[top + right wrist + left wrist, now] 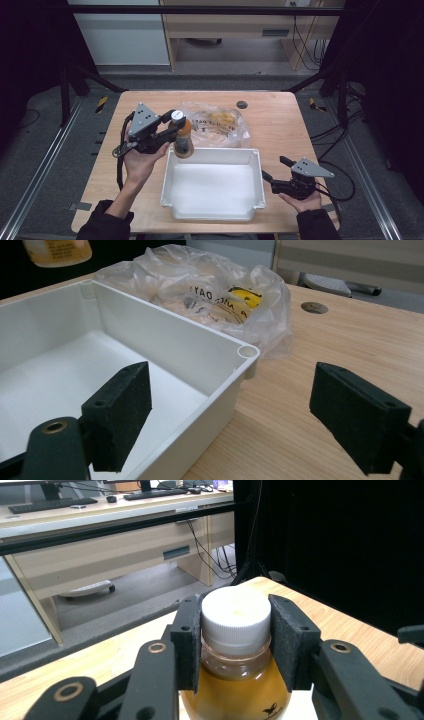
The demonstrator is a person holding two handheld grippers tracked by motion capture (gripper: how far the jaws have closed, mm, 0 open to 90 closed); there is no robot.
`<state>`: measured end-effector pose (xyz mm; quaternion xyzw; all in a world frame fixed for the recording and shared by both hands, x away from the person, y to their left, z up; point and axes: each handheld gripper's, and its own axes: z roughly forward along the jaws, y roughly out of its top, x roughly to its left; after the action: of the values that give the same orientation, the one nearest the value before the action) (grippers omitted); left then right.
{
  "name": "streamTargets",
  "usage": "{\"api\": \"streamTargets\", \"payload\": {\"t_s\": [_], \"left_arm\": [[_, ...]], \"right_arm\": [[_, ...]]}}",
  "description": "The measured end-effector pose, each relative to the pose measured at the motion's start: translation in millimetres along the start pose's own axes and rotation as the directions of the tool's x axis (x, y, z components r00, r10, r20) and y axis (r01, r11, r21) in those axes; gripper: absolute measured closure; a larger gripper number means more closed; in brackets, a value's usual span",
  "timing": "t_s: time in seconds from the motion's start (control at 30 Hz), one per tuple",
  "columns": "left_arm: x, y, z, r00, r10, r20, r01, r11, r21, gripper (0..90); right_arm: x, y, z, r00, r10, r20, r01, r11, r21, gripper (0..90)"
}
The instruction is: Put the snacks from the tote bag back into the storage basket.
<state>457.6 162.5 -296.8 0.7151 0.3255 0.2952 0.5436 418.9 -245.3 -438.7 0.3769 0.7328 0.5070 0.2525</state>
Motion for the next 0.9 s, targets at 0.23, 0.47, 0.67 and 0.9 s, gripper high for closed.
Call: {"api": "streamTargets", "payload": {"t_s": [0.23,0.47,0.67,0.9], "left_arm": [[-4.2,-16.1,-6.5,0.9998,-0.008,0.018,0.008,0.9995,0.03,59.2],[-5.3,-27.2,-10.4,0.9999,-0.01,0.012,0.009,0.9988,0.048,59.2],[-7.4,-38.9,-13.3,0.9997,-0.013,0.019,0.012,0.9978,0.064,59.2],[-11.5,-49.3,-14.5,0.9997,-0.001,0.023,-0.001,0.9957,0.092,59.2]], "right_arm": [[0.2,-0.3,0.4,1.0,-0.003,0.001,0.003,1.0,0.002,17.2],[0.5,-0.2,-0.2,1.0,-0.003,0.001,0.003,1.0,-0.001,17.3],[0.8,-0.3,0.0,1.0,-0.003,0.002,0.003,1.0,0.001,17.3],[1.1,-0.4,-0.3,1.0,-0.004,0.001,0.004,1.0,0.001,17.4]]}}
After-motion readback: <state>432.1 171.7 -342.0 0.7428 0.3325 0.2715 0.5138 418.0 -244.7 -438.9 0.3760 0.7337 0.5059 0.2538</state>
